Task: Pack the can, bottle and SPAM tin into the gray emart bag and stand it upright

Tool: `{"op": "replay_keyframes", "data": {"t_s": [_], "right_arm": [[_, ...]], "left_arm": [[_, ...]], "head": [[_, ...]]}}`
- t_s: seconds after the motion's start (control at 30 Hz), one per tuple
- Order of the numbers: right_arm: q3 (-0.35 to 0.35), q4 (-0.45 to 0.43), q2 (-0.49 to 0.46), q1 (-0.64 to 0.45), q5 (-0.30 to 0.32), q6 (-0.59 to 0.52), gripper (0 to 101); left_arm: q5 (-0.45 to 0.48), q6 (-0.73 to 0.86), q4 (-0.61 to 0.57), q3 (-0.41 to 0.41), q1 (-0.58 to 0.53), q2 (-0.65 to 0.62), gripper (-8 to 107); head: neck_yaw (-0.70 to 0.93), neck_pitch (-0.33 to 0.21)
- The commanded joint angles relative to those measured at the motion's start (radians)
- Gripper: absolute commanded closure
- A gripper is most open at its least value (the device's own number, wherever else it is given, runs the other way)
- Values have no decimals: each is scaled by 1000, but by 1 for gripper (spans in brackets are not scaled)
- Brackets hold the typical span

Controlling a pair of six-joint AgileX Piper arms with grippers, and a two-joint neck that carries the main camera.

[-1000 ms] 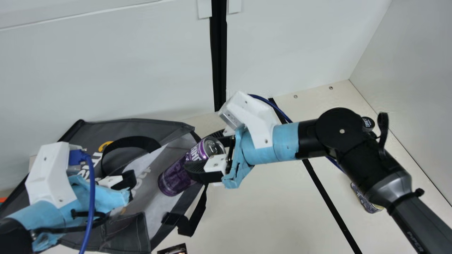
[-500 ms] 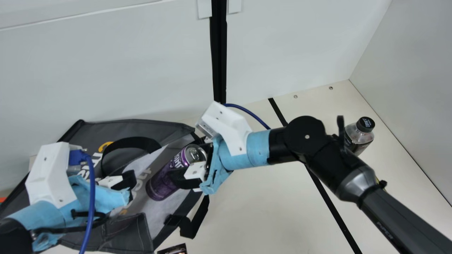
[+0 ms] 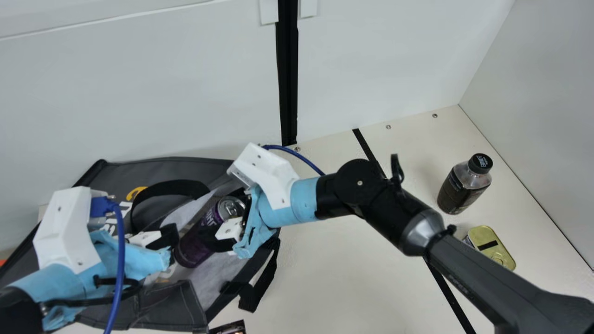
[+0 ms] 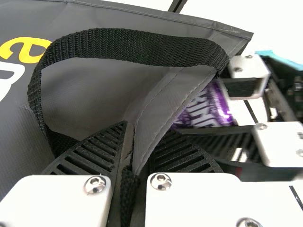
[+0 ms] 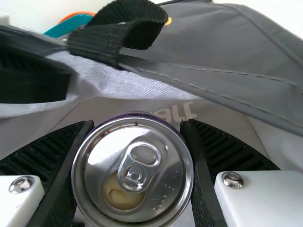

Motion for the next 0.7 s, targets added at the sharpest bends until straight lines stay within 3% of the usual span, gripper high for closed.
{"op": "replay_keyframes", "data": {"t_s": [0.0, 0.67], "right_arm": [[-2, 2, 16, 7, -11, -4, 101], [-60, -12, 159, 80, -105, 9, 101]], "left_arm": [[0, 0, 0, 0, 0, 0, 107], [0, 0, 0, 0, 0, 0, 107]], "head": [[-2, -23], [-2, -23]]}}
